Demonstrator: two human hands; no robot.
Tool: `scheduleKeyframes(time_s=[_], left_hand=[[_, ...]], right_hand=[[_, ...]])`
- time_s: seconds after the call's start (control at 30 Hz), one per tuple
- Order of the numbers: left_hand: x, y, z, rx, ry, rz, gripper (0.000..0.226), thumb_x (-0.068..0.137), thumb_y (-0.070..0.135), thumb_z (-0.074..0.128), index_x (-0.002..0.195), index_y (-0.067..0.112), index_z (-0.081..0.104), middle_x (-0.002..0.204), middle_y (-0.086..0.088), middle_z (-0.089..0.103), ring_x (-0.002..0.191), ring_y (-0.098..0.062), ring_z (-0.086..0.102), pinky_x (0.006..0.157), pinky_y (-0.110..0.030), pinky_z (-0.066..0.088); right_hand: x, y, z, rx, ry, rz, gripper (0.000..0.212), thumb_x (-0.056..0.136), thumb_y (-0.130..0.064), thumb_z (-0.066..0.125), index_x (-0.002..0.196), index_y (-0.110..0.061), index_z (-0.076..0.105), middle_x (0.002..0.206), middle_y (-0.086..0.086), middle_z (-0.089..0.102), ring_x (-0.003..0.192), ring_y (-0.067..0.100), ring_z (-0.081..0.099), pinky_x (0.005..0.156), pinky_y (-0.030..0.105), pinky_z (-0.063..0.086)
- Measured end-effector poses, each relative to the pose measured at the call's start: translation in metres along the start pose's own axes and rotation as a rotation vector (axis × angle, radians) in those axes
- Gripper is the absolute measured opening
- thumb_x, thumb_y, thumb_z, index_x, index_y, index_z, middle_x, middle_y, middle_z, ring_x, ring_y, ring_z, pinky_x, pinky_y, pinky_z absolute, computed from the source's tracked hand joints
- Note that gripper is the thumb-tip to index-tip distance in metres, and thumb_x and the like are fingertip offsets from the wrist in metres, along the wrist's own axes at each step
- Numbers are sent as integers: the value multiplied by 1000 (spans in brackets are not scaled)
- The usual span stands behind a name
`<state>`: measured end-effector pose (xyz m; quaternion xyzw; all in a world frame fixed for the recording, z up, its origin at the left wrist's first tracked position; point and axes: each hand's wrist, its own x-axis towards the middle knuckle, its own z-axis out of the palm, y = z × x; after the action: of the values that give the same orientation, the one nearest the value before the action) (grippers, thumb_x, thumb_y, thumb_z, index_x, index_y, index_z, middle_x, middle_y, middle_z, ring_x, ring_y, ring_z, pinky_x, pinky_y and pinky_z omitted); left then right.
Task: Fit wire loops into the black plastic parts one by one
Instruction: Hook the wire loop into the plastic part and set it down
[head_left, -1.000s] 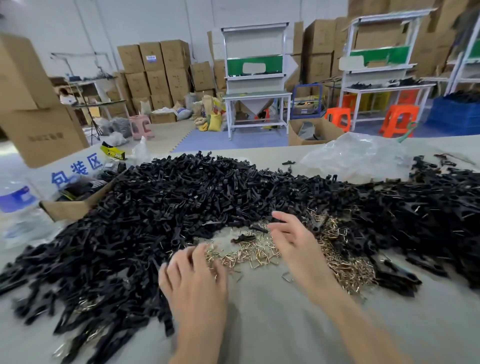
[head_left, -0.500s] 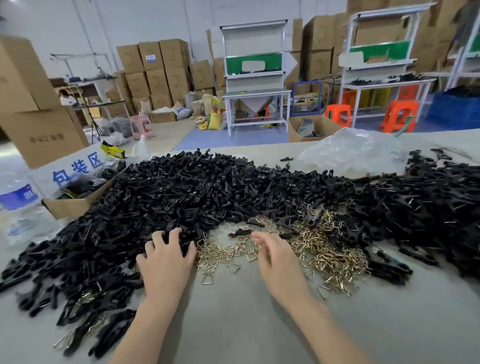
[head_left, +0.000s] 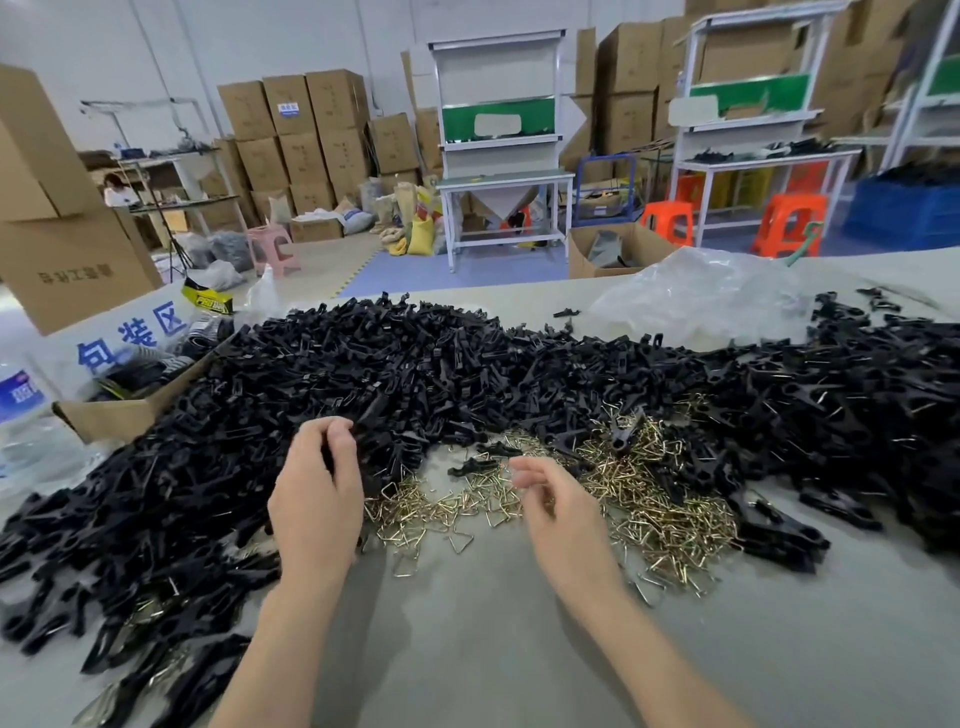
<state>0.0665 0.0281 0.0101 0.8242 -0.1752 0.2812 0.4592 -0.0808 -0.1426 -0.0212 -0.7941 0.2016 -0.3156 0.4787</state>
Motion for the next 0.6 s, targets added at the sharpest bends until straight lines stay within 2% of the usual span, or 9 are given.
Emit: scheduleKeyframes(time_s=[0.07, 0.1, 0.17, 0.23, 0.3, 0.4, 0.47, 0.6], left_hand=[[-3, 9, 7, 34, -100, 17, 23, 105, 41, 32, 98, 34, 53, 72, 15, 61, 64, -15, 57, 63, -36, 38], [-8, 12, 12, 65, -138, 37, 24, 105, 41, 31, 97, 33, 52, 71, 15, 60, 65, -17, 57, 63, -36, 38], [-15, 13, 20, 105, -162, 82, 26, 105, 44, 32, 97, 29, 52, 80, 12, 61, 71, -19, 58, 64, -35, 38], [-15, 8, 23, 144, -144, 128, 32, 102, 48, 37, 104, 23, 56, 96, 5, 62, 75, -23, 57, 65, -36, 41], [-8, -2, 21, 200, -141, 132, 36, 98, 48, 47, 112, 16, 60, 107, -5, 59, 77, -31, 56, 67, -42, 47], [-2, -15, 15, 272, -118, 99, 32, 98, 37, 57, 118, 13, 60, 111, -15, 56, 77, -39, 58, 71, -52, 51], [-2, -17, 15, 291, -89, 115, 22, 99, 25, 58, 118, 13, 60, 110, -14, 57, 79, -38, 59, 78, -53, 48], [-1, -11, 19, 297, 1, 135, 17, 102, 18, 55, 117, 16, 60, 112, -8, 57, 99, -30, 57, 99, -47, 36]], right_hand=[[4, 2, -3, 105, -8, 94, 33, 102, -11, 51, 111, -39, 65, 98, -17, 68, 70, 1, 57, 66, 19, 45], [5, 3, -5, 167, -13, 138, 33, 102, -12, 51, 110, -41, 65, 96, -17, 69, 69, 5, 57, 64, 24, 46], [7, 5, -11, 284, -40, 200, 33, 103, -11, 50, 109, -39, 67, 94, -16, 71, 73, 10, 62, 65, 28, 51], [11, 7, -19, 407, -88, 240, 31, 103, -8, 51, 110, -32, 71, 95, -9, 74, 80, 8, 67, 69, 22, 56], [18, 8, -27, 560, -137, 291, 30, 102, -4, 51, 109, -21, 74, 96, 2, 76, 83, 14, 68, 72, 23, 56], [30, 10, -34, 764, -132, 384, 27, 101, -2, 52, 107, -14, 76, 96, 9, 76, 81, 19, 69, 69, 27, 59], [36, 11, -36, 812, -119, 421, 27, 101, -4, 53, 106, -15, 77, 97, 8, 77, 80, 18, 70, 67, 26, 59], [39, 12, -34, 762, -164, 395, 29, 101, -9, 54, 100, -24, 80, 99, 6, 77, 82, 17, 70, 69, 26, 59]])
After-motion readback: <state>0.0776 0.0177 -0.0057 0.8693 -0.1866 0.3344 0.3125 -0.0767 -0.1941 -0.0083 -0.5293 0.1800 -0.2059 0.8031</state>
